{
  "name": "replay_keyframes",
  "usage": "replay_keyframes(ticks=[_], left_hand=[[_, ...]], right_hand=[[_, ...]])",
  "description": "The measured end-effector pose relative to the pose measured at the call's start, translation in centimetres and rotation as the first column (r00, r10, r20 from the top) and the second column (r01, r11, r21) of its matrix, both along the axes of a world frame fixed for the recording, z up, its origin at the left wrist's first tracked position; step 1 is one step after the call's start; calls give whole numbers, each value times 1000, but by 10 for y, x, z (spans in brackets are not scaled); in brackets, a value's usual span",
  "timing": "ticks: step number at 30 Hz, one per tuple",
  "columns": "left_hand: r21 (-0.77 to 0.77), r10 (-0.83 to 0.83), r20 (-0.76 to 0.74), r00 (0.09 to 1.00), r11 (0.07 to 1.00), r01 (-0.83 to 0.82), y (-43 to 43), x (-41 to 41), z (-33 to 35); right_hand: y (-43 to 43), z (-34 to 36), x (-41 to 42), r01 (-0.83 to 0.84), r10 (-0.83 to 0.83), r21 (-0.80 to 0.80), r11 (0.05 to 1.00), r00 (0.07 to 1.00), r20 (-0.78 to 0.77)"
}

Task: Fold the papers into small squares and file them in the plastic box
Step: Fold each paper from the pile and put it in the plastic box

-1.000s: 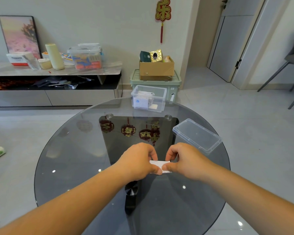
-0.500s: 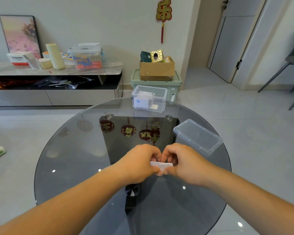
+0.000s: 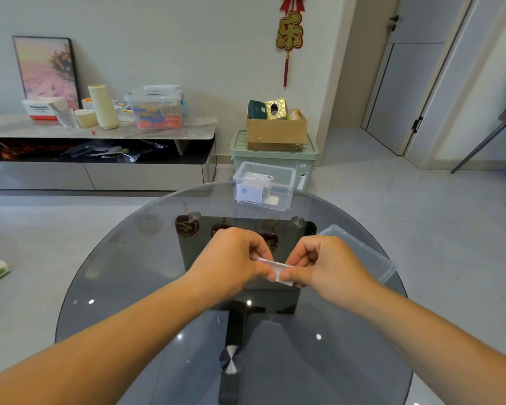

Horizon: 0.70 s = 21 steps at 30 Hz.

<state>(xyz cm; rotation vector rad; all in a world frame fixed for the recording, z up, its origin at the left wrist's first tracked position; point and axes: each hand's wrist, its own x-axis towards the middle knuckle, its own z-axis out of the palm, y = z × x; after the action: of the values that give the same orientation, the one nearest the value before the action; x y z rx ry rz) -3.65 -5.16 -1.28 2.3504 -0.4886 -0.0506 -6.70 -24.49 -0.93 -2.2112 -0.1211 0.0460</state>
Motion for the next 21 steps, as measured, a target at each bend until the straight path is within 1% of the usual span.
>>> replay_keyframes(ticks=[2, 3, 5, 7, 8, 10, 12, 14, 16, 19, 21], left_hand=[[56, -13, 21, 1000, 998, 12, 0, 19, 7], [67, -9, 38, 999, 998, 7, 1, 32, 11], [33, 10, 88, 996, 999, -13, 3, 61, 21], [19, 14, 179, 984, 1000, -18, 4, 92, 33], [61, 5, 223, 975, 998, -19, 4, 108, 38], [234, -34, 287, 957, 972, -36, 3, 142, 43], [416, -97, 326, 940, 908, -51, 1, 174, 43], [547, -179, 297, 938, 837, -13, 1, 198, 39], [660, -259, 246, 934, 751, 34, 0, 215, 30], [783, -351, 160, 923, 614, 99, -2, 231, 18], [799, -372, 119, 920, 586, 134, -3, 239, 13]], right_hand=[[-1, 8, 19, -33, 33, -30, 999, 999, 19], [0, 12, 31, -44, 48, -76, 996, 998, 50], [2, 24, 59, -53, 75, -179, 982, 990, 116], [4, 37, 91, -13, 65, -234, 972, 974, 216], [5, 43, 109, 32, 43, -255, 966, 958, 283], [4, 53, 150, 135, -24, -260, 956, 921, 388], [2, 55, 189, 213, -101, -229, 950, 902, 419], [-2, 49, 218, 252, -143, -222, 942, 899, 414], [-2, 39, 238, 258, -139, -255, 932, 903, 406], [0, 24, 258, 254, -104, -348, 902, 913, 395], [2, 19, 266, 238, -55, -419, 876, 913, 403]])
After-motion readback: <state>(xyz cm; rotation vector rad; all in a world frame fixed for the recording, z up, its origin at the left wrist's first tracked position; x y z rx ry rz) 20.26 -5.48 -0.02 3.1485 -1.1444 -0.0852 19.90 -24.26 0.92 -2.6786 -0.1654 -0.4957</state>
